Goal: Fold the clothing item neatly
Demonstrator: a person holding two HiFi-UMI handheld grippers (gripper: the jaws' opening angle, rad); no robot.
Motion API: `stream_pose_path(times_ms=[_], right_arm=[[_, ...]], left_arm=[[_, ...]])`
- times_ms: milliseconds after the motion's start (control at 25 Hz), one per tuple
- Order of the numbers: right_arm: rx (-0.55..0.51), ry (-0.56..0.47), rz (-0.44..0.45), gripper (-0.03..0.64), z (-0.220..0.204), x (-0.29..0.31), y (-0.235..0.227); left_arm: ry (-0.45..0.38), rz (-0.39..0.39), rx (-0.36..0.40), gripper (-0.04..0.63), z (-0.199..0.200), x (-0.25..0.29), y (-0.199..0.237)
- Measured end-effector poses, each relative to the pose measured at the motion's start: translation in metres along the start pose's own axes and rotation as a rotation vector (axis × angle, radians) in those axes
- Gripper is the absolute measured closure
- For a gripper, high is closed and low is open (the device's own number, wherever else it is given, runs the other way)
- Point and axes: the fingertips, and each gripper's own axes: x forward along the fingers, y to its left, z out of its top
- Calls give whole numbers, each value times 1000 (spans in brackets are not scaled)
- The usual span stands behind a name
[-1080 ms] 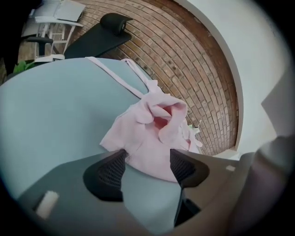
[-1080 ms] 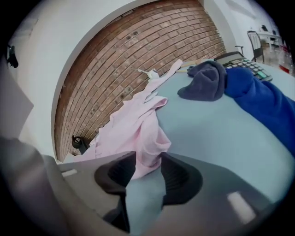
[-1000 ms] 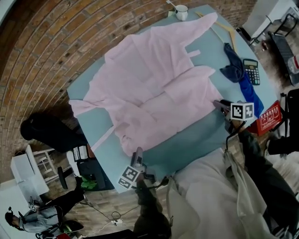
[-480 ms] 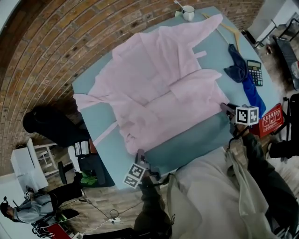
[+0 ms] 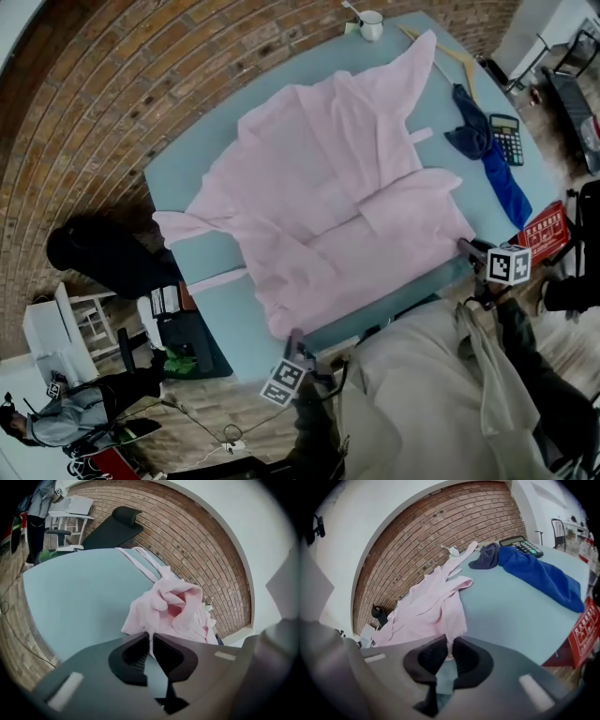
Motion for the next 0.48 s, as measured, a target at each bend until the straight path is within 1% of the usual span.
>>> stream_pose_path(times_ms=[120,160,200,240,280,360,400,480], right_arm=[[-24,-9,-9,586,-10,-10,0],[-30,-25,-26,584,-9,-12,-1],[-34,-44,-48,577,-8,-16,-4],[-40,-66,-70,553,-6,-21,-6],[-45,-91,-89,524,-2,-28,-7],[-47,-155,-109,501,12,-49,-6],[-42,-191,-107,494,23,-59,-3],[-46,-253,-66,494,50,-74,8]], left_arm=[[-18,25,39,556,0,-8,7],[-37,48,58,536,3,-11,10],[-64,76,80,497,9,-15,13],[-99,107,106,423,17,-22,16],[-141,137,139,390,26,-30,18],[-231,174,243,388,49,-48,11],[-266,165,304,390,59,-54,1],[-295,90,407,407,71,-55,-32]])
